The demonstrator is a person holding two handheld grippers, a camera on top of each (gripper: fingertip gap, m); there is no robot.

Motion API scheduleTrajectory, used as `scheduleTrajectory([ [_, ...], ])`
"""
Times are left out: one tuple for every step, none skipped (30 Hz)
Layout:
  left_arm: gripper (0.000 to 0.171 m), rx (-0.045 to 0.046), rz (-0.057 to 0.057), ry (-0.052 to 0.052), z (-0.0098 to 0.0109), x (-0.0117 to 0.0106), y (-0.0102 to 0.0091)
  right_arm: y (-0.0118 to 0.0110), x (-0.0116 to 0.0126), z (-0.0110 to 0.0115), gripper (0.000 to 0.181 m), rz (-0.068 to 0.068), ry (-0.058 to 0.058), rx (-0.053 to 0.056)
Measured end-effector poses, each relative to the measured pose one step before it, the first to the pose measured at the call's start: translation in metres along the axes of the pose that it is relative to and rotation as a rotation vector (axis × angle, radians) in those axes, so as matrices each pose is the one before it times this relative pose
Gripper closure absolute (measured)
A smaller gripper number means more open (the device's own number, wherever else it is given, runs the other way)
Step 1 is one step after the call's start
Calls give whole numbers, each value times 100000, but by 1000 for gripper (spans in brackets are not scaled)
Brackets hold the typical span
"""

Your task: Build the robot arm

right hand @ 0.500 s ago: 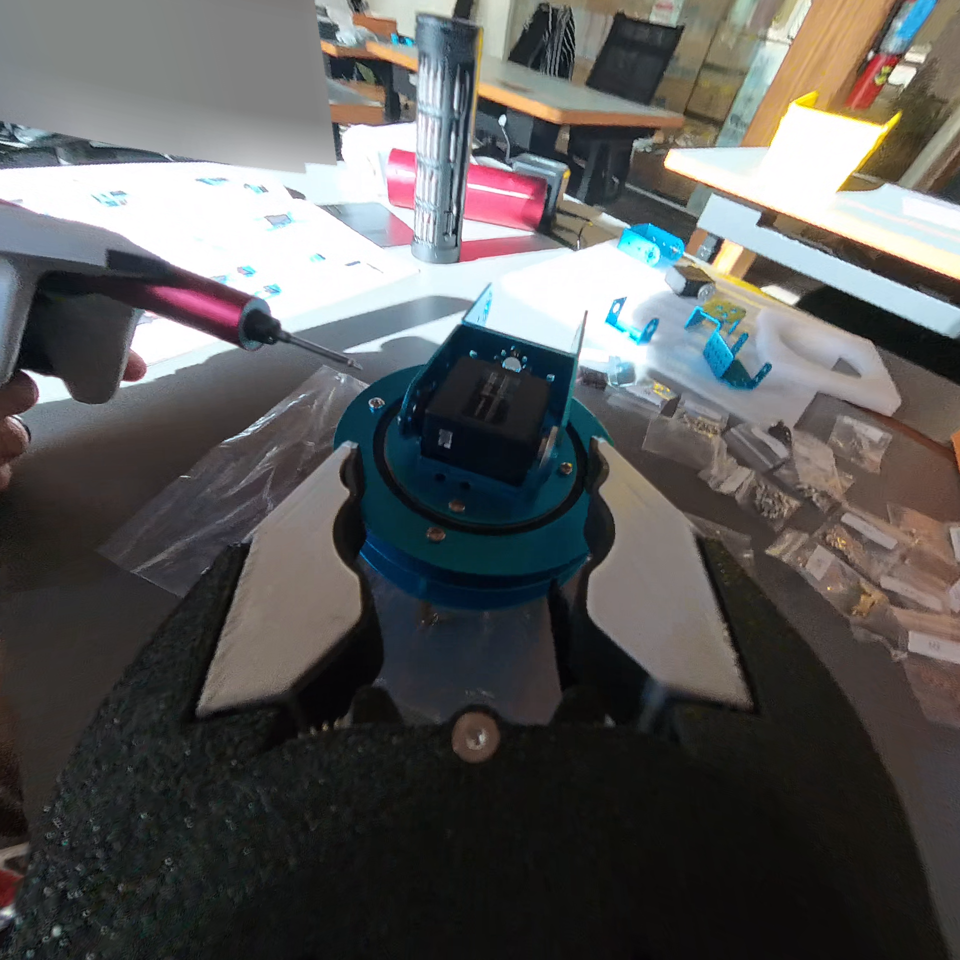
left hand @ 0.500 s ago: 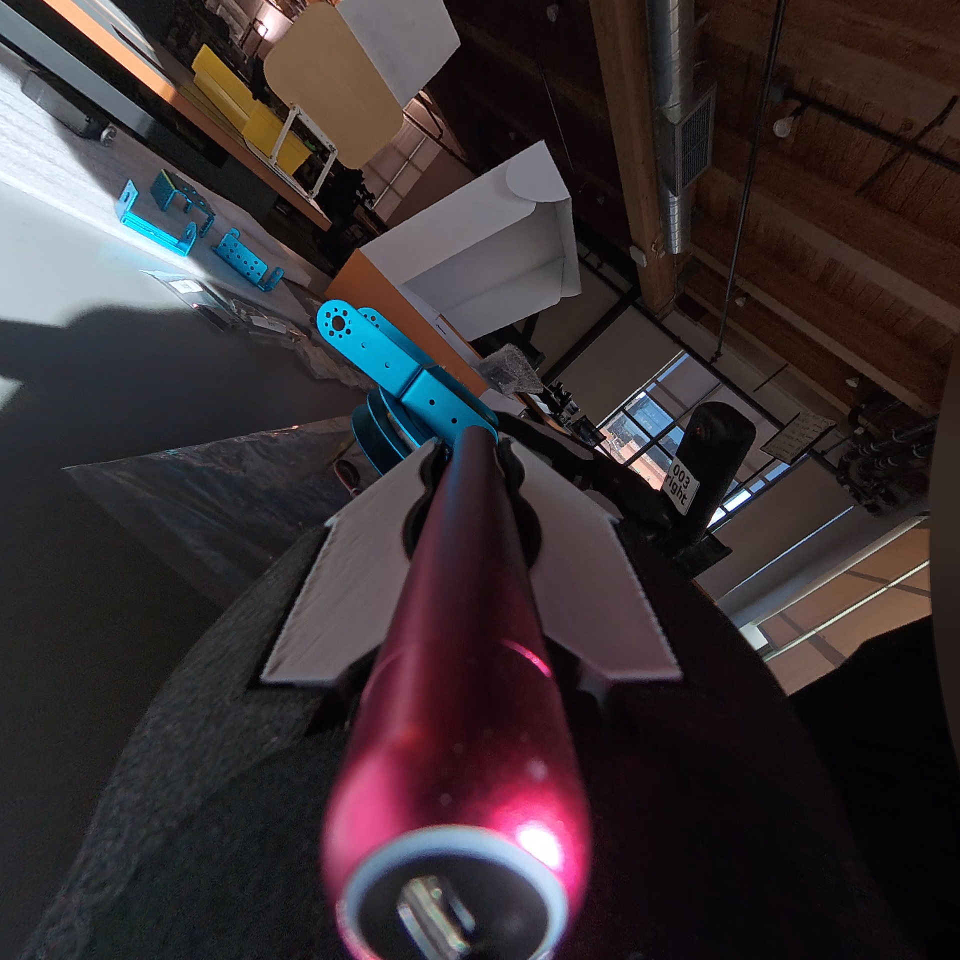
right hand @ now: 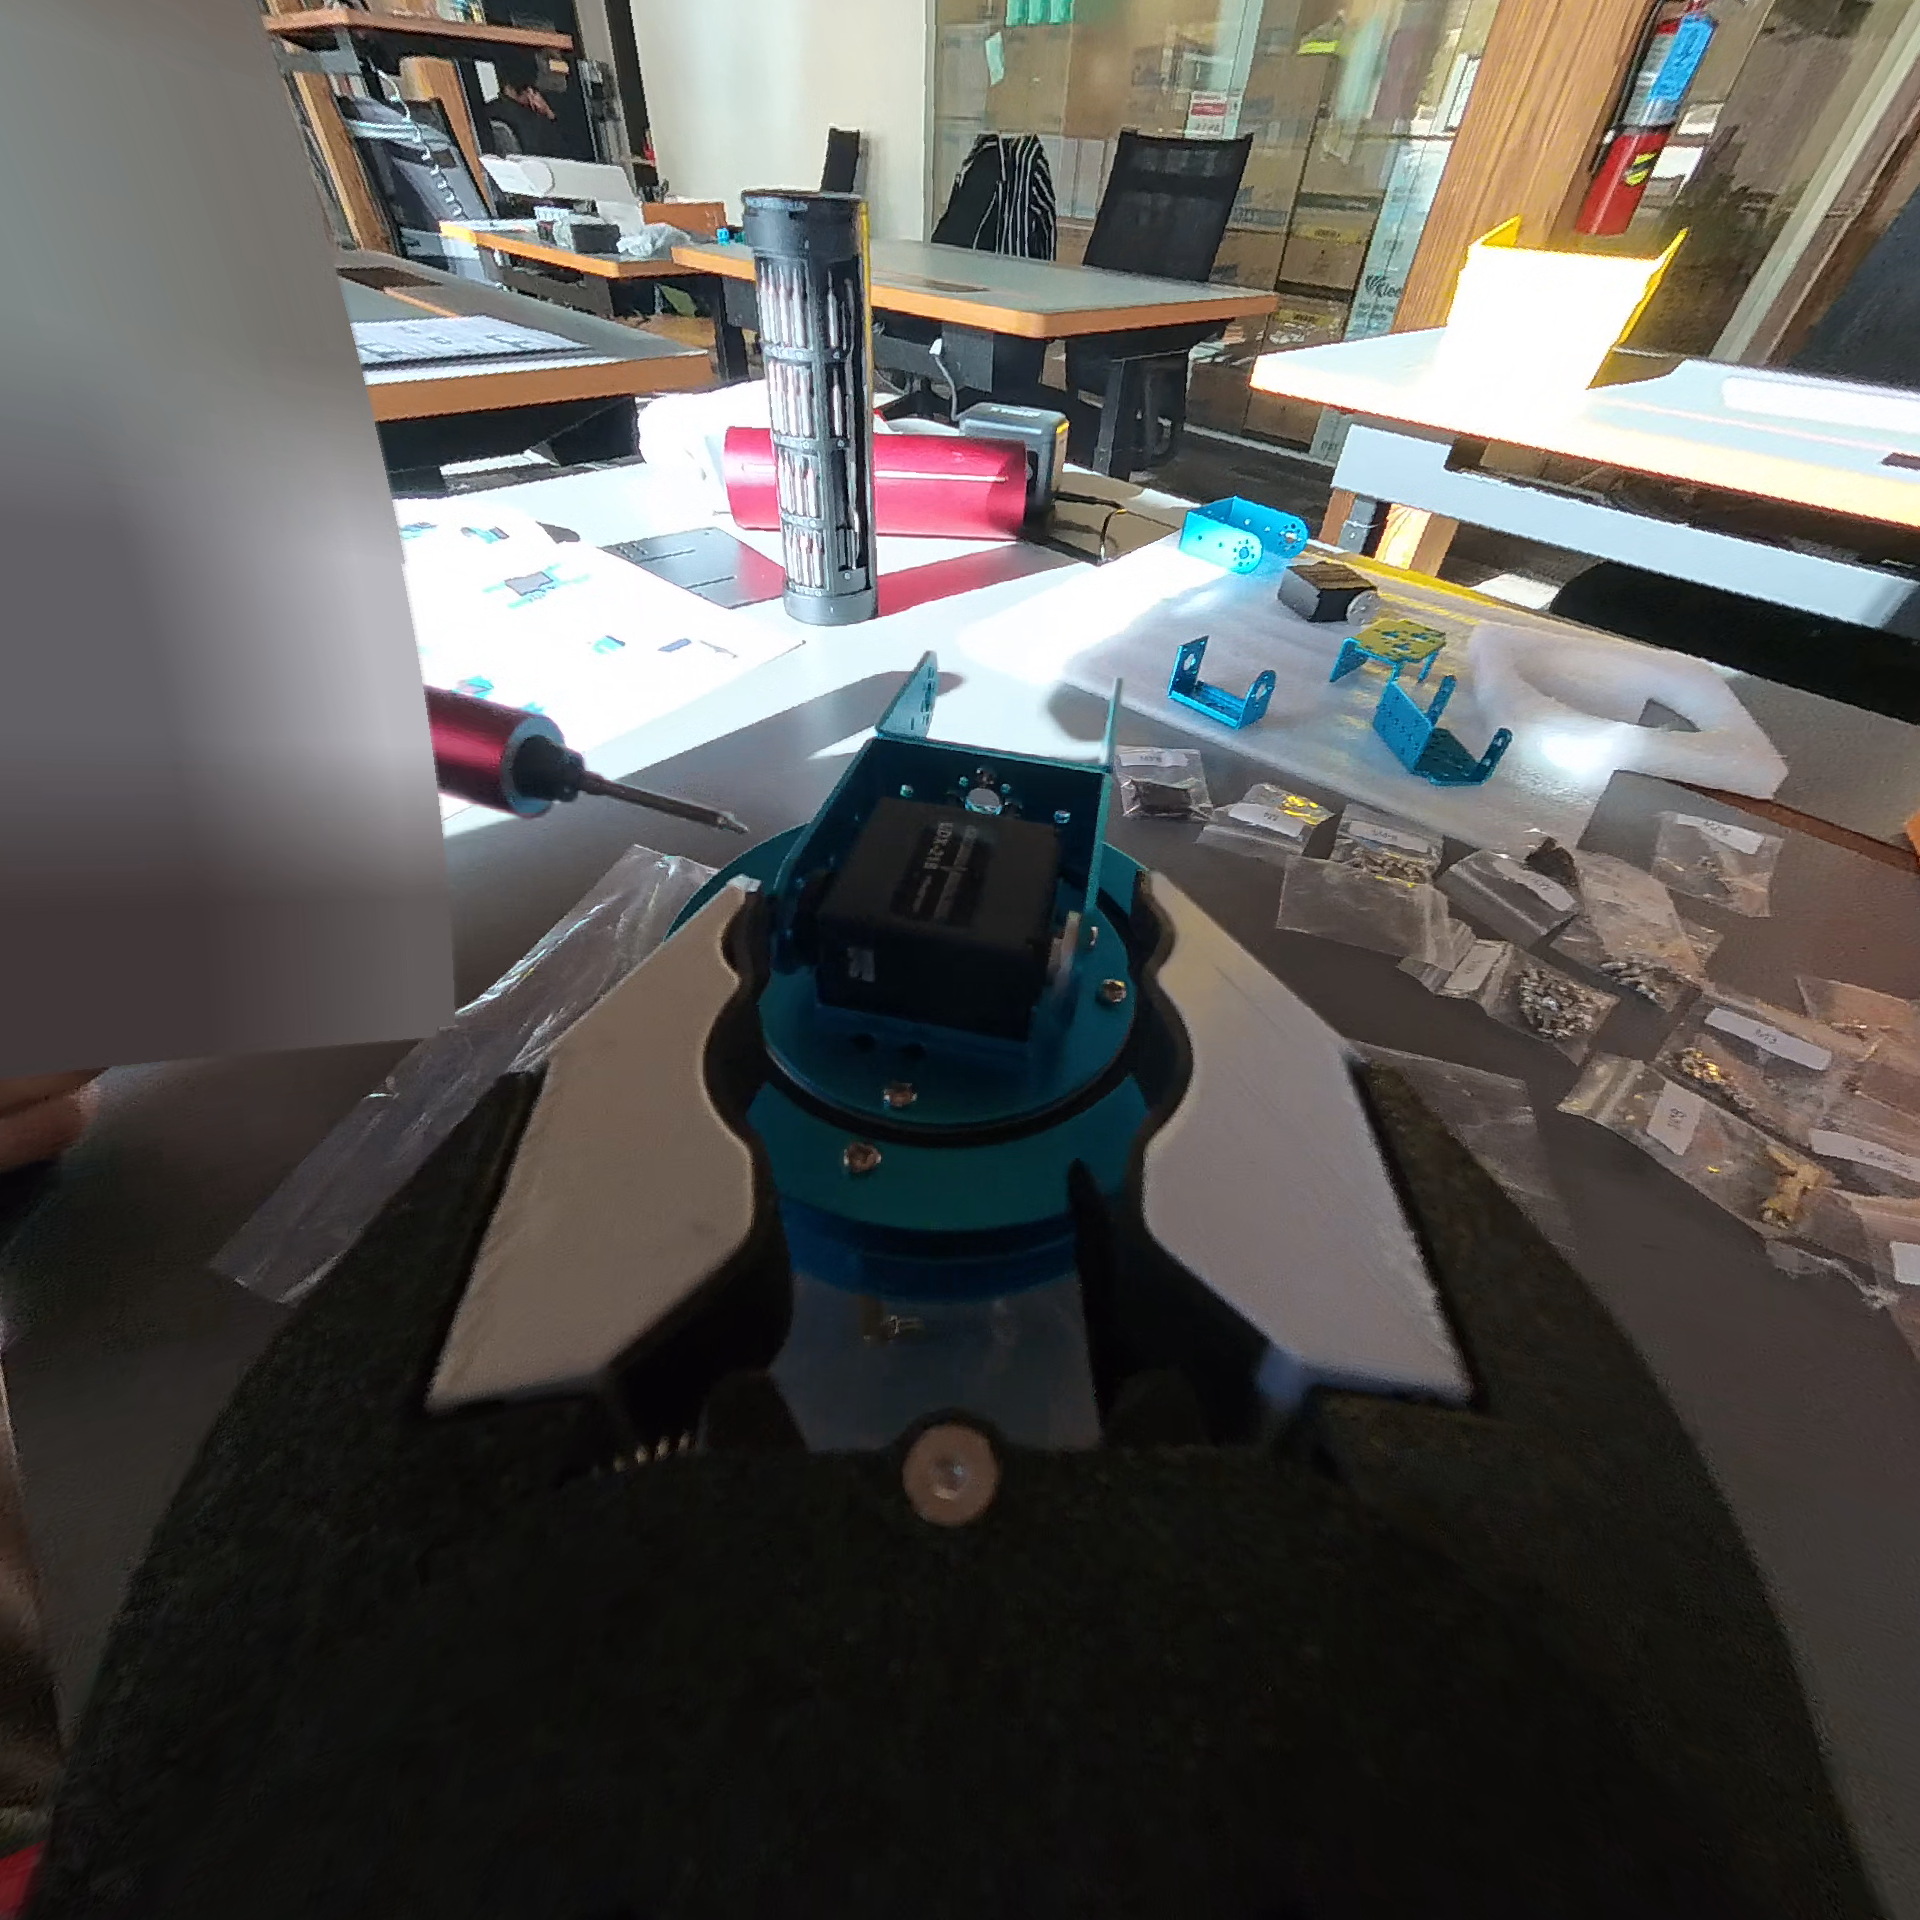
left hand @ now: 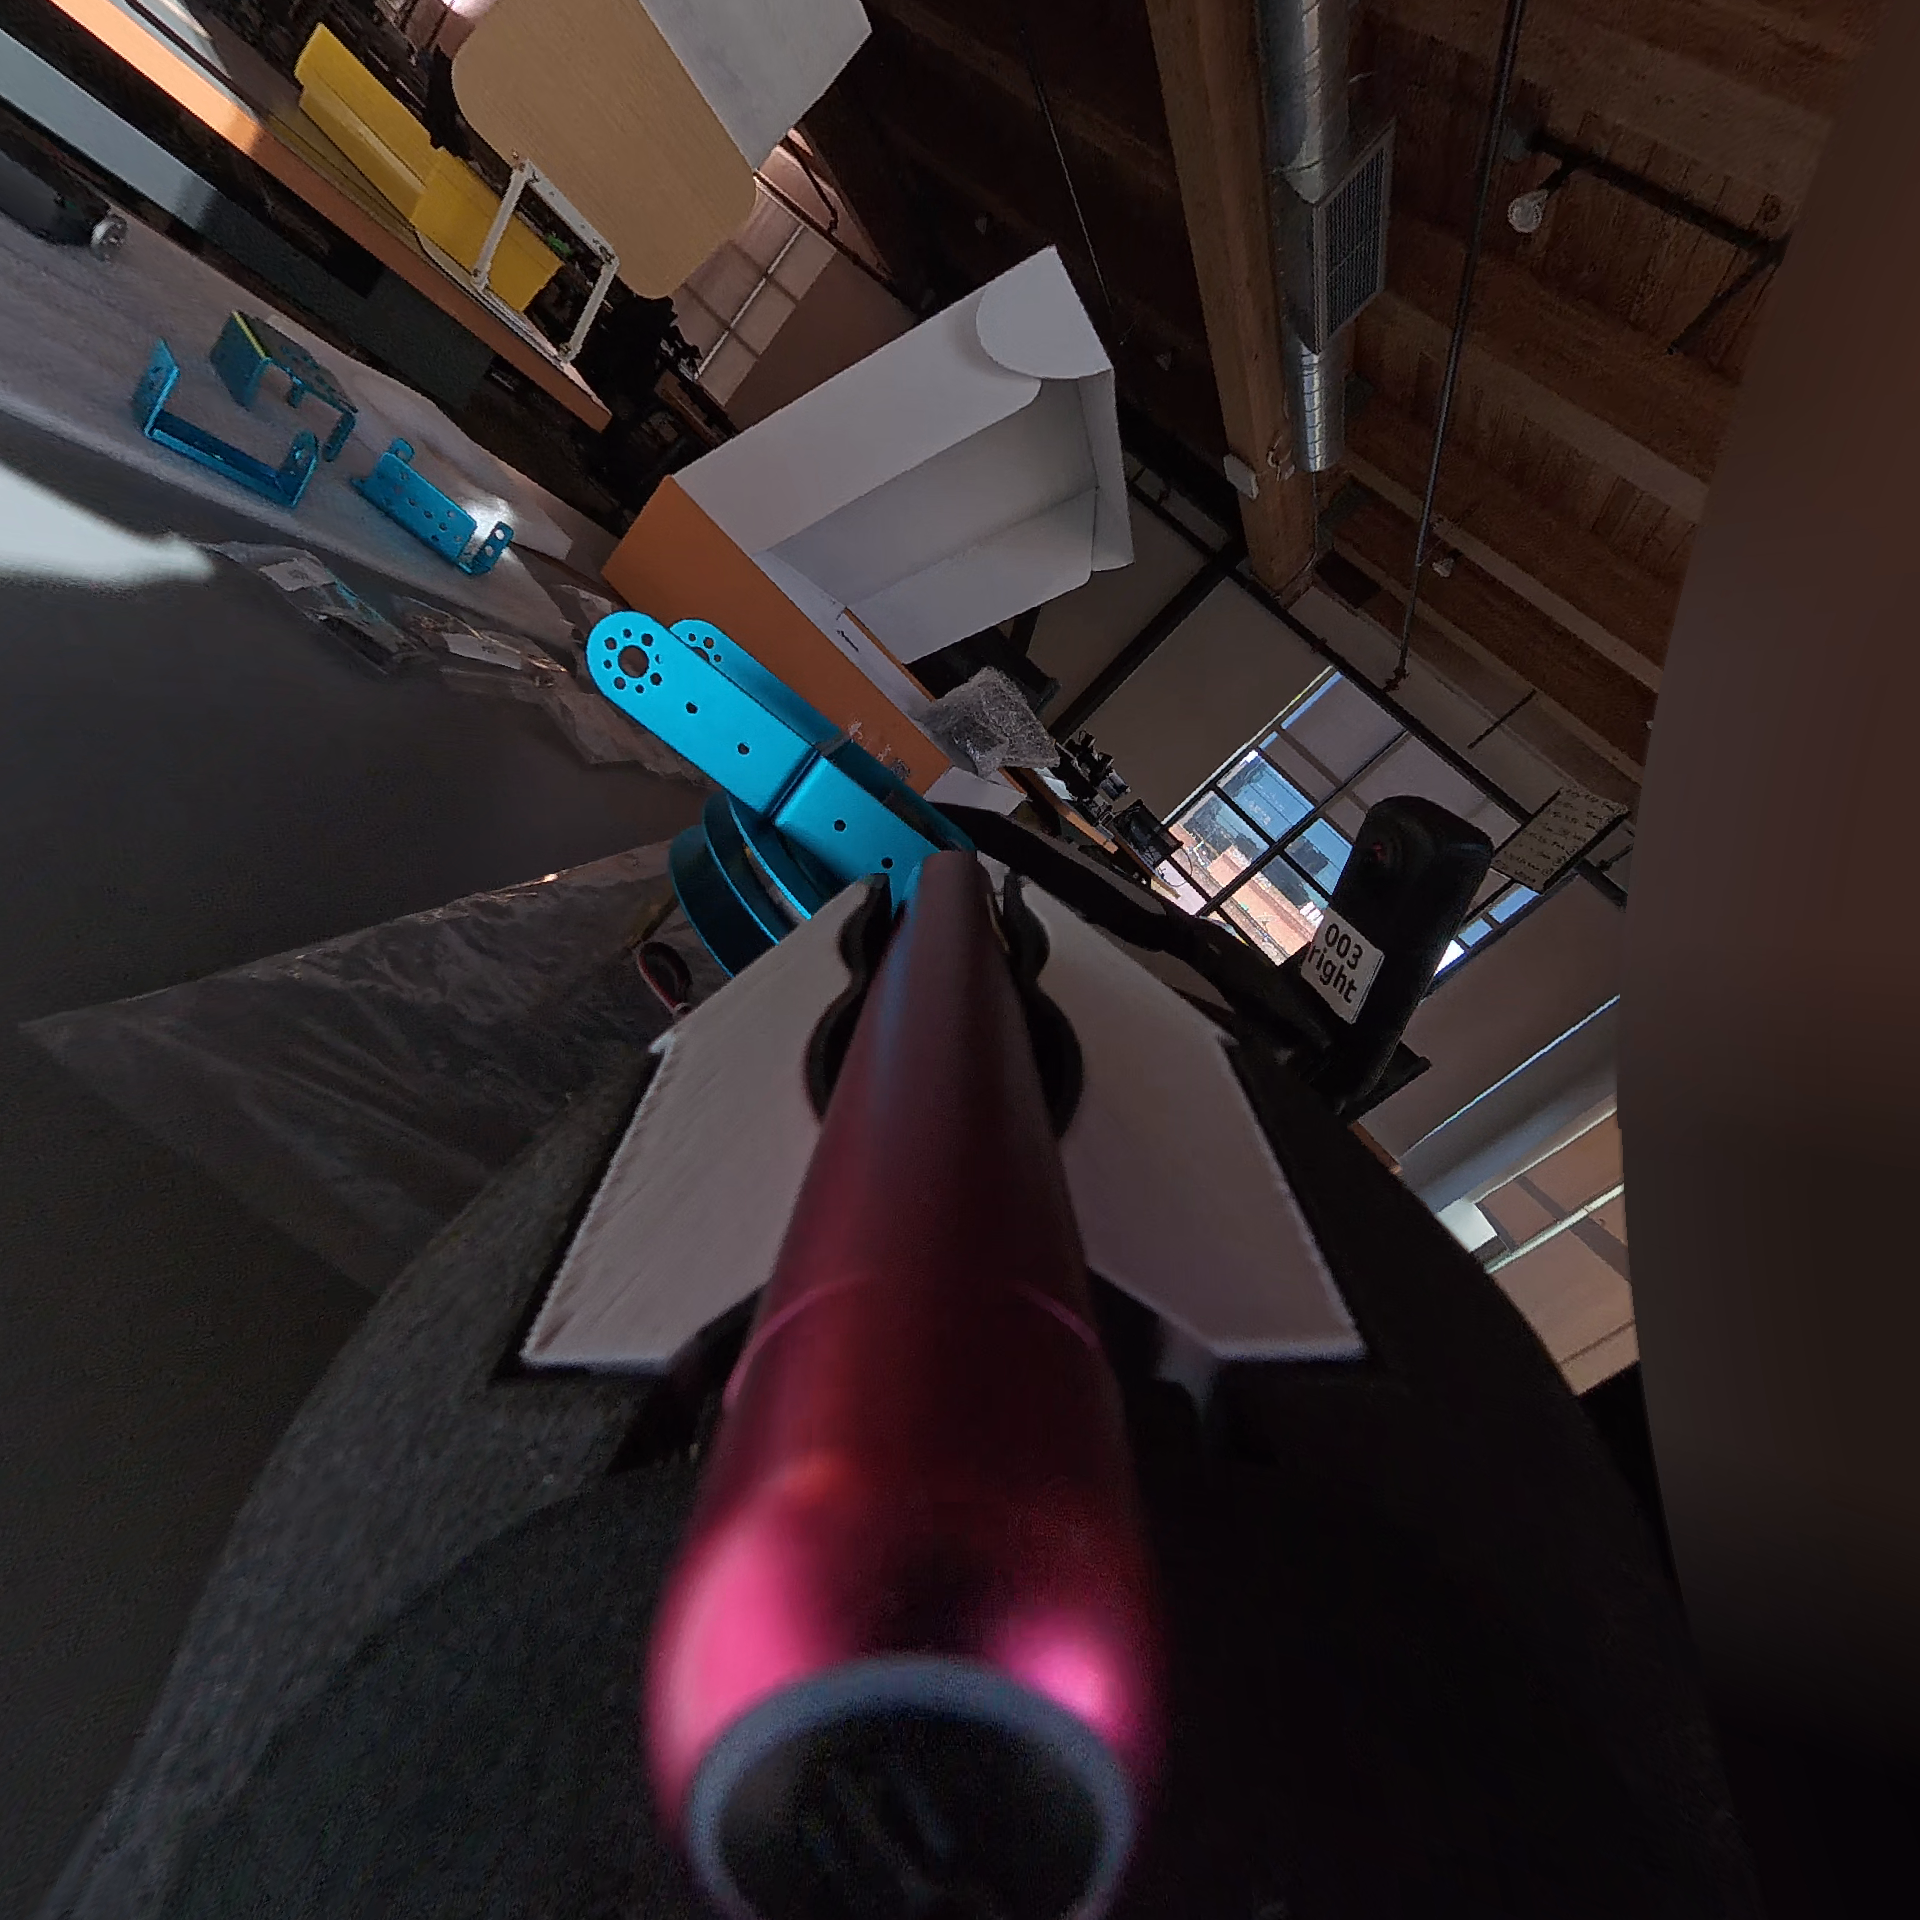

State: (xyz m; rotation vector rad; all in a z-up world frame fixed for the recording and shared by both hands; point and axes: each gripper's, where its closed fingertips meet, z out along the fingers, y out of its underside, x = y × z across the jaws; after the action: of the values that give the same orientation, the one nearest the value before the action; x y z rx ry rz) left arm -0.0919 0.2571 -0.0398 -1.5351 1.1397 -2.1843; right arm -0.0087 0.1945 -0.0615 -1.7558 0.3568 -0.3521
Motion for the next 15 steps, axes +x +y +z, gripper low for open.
scheduleTrajectory([
  [151,-1054,-397,-139,67,-112,171,165,-189,85,116,-939,-299,-973],
  [151,78,-692,-110,23,-115,17,282,-136,97,118,-1710,328,-1600],
  [151,300,-933,499,-5,-32,-14,97,34,17,118,-2125,1467,-458],
  [152,-41,-1026,687,11,-3,21,66,9,0,118,-1088,1082,-551],
  [152,-232,-702,511,40,-1,35,24,5,16,118,-411,548,-405],
  [151,-497,-194,312,69,-1,89,15,1,29,118,114,245,-288],
  [151,20,106,129,64,-5,39,4,7,17,118,142,194,-333],
  [152,-40,-78,181,79,14,35,21,5,-1,118,-83,192,-453],
  [151,-359,-154,10,82,-9,95,18,8,8,118,-290,115,-363],
  [151,-129,-95,45,80,-15,51,8,11,11,118,88,96,-343],
  [151,-103,-230,86,45,-5,49,0,7,25,118,97,175,-242],
  [152,95,-213,-118,15,-37,-5,-2,7,36,118,-78,172,-86],
  [151,-124,214,-285,6,-47,15,-8,4,34,118,151,97,-94],
  [151,-151,376,119,-8,5,8,-2,14,35,118,118,86,-140],
  [152,325,20,100,-26,13,-55,-10,-2,26,118,-48,84,-82],
])
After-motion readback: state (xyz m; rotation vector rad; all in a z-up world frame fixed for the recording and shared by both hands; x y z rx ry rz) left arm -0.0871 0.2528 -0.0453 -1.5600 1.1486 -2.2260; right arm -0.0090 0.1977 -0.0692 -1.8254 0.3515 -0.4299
